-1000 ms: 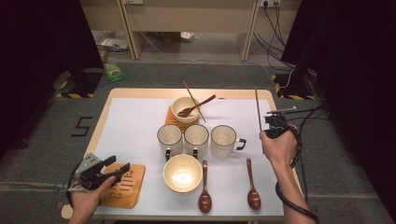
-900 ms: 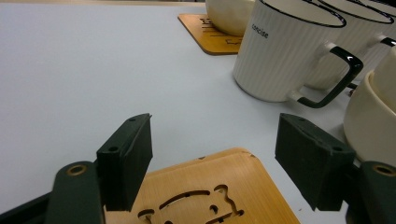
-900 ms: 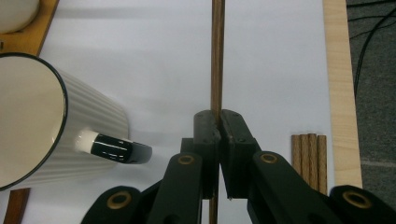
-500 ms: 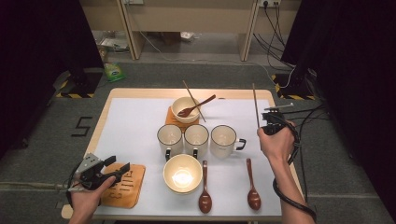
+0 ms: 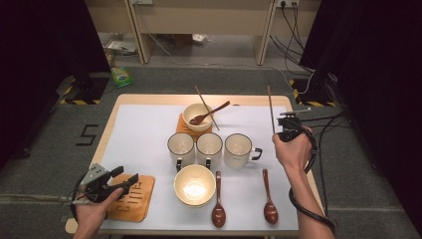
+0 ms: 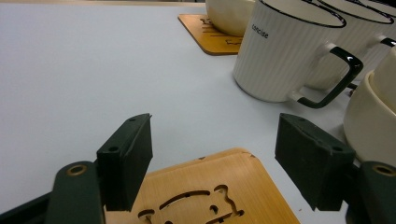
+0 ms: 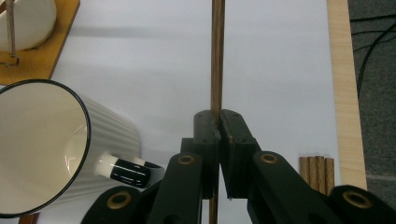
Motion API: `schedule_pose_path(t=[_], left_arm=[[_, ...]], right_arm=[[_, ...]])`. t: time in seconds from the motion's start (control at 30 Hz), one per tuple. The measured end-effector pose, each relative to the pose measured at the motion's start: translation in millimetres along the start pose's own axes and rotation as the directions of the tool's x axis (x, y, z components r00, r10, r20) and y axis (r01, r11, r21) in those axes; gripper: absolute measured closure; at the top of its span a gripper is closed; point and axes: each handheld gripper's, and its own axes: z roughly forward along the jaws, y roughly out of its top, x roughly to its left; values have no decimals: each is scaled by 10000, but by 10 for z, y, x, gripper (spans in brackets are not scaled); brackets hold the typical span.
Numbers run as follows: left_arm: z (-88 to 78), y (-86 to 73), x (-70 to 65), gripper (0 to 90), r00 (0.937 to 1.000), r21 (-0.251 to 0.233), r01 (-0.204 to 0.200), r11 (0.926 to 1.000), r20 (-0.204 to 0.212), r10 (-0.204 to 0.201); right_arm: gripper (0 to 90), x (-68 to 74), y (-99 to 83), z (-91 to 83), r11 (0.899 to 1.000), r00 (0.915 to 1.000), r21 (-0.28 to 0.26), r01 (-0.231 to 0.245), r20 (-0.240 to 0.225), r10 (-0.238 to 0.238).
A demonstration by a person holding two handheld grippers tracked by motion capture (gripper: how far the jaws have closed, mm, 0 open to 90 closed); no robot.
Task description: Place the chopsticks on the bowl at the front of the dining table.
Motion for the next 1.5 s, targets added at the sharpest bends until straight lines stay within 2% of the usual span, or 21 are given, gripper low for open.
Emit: schedule_pose_path(t=[1.5], left_arm=[[3, 1, 5, 267, 10000, 4, 35, 10000, 4, -35]], right_arm=[[855, 125, 205, -1, 9989, 9999, -432, 162, -3, -162]])
